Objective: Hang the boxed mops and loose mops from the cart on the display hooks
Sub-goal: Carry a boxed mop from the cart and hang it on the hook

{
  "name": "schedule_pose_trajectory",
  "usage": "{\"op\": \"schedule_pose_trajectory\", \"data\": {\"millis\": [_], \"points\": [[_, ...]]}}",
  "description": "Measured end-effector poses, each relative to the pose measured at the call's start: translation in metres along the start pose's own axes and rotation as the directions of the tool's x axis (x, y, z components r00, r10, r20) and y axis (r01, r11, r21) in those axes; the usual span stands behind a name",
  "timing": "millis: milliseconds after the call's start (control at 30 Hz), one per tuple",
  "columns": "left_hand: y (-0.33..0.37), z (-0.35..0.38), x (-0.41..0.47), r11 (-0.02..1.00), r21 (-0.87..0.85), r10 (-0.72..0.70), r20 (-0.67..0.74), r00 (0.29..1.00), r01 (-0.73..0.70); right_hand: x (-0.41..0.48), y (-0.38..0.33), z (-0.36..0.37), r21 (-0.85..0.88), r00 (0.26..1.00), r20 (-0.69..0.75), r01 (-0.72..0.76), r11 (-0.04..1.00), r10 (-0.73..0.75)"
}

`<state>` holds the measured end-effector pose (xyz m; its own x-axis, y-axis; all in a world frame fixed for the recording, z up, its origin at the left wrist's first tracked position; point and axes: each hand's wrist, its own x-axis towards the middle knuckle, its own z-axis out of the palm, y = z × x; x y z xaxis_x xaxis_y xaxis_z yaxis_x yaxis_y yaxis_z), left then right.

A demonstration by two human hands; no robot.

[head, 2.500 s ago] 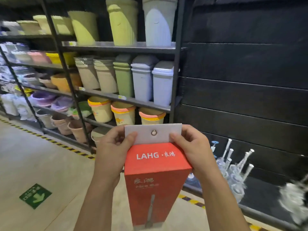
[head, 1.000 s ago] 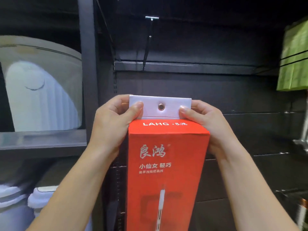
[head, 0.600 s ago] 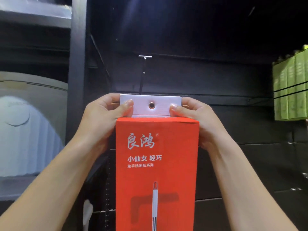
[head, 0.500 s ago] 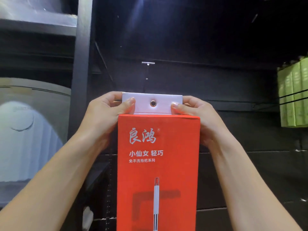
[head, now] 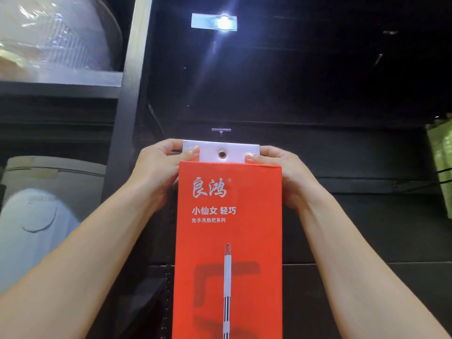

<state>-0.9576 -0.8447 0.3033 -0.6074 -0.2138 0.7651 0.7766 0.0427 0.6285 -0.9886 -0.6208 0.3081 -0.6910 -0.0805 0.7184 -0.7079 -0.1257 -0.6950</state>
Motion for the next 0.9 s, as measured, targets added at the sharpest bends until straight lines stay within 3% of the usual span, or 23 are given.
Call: {"op": "schedule_pose_trajectory", "data": {"millis": [400, 900], "points": [[-0.007, 0.007, 0.023, 0.989, 0.15, 0.011, -0.043, 0.999, -0.005, 0.035, 0.017, -0.004, 0.035, 1.0, 0.011, -0.028, 0.999, 0.028], [-0.046, 0.011, 0.049, 0.978, 0.207, -0.012, -0.105, 0.994, 0.033, 0.069, 0.059, -0.011, 0.022, 0.991, 0.111, -0.074, 0.997, 0.071]]}}
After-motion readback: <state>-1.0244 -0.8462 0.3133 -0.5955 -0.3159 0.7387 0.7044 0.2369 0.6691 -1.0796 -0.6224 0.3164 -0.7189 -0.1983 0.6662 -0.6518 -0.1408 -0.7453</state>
